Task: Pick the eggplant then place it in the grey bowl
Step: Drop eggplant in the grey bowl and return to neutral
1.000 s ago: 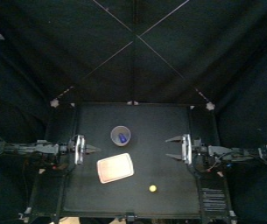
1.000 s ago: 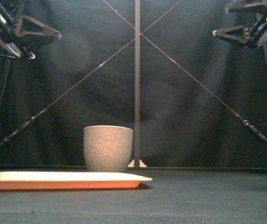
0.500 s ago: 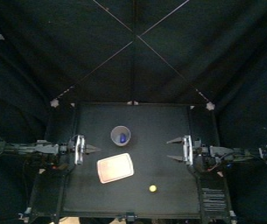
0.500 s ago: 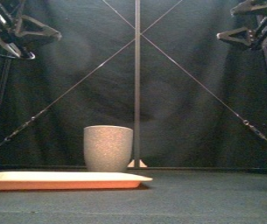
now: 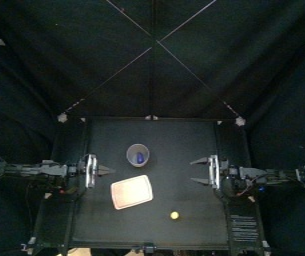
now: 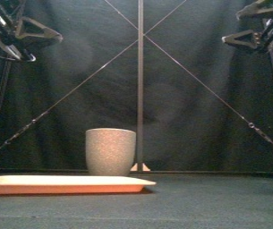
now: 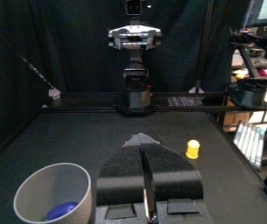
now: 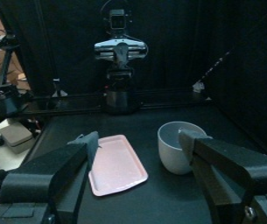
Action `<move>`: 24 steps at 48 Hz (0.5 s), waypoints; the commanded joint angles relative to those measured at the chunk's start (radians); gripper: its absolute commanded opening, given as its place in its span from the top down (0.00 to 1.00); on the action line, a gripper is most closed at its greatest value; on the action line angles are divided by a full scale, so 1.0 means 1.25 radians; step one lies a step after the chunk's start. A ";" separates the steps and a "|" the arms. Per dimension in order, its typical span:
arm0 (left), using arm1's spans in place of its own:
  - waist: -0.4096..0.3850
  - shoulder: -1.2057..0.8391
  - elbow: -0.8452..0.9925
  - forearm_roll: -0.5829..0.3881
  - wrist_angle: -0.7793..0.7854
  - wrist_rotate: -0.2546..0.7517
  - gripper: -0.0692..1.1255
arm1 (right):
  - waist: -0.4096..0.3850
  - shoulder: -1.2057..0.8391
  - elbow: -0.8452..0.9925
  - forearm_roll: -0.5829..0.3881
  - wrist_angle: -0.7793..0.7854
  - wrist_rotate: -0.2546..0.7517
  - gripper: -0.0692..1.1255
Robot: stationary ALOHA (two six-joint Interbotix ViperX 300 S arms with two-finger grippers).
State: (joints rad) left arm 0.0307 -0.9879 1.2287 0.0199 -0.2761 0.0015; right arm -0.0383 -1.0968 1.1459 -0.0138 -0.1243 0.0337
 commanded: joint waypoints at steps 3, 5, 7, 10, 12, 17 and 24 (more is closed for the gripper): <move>0.002 0.002 -0.010 0.002 -0.004 0.001 0.96 | -0.001 0.007 -0.006 0.001 -0.004 -0.001 0.07; 0.002 0.002 -0.010 0.002 -0.004 0.001 0.96 | -0.001 0.007 -0.005 0.000 -0.002 -0.001 0.07; 0.002 0.004 -0.010 0.002 -0.004 0.001 0.96 | -0.001 0.007 -0.005 0.000 -0.002 -0.001 0.07; 0.002 0.002 -0.010 0.002 -0.004 0.001 0.96 | -0.001 0.007 -0.005 0.000 -0.004 -0.001 0.07; 0.004 0.002 -0.010 0.002 -0.004 0.001 0.96 | -0.002 0.007 -0.004 0.000 -0.002 -0.001 0.07; 0.005 0.002 -0.007 0.002 -0.004 0.001 0.96 | -0.002 0.007 0.001 0.000 -0.004 -0.001 0.07; 0.005 0.004 -0.007 0.002 -0.004 0.001 0.96 | -0.005 0.007 0.015 0.000 -0.004 -0.001 0.07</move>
State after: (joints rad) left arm 0.0337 -0.9879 1.2333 0.0215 -0.2761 0.0015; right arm -0.0430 -1.0968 1.1674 -0.0138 -0.1227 0.0337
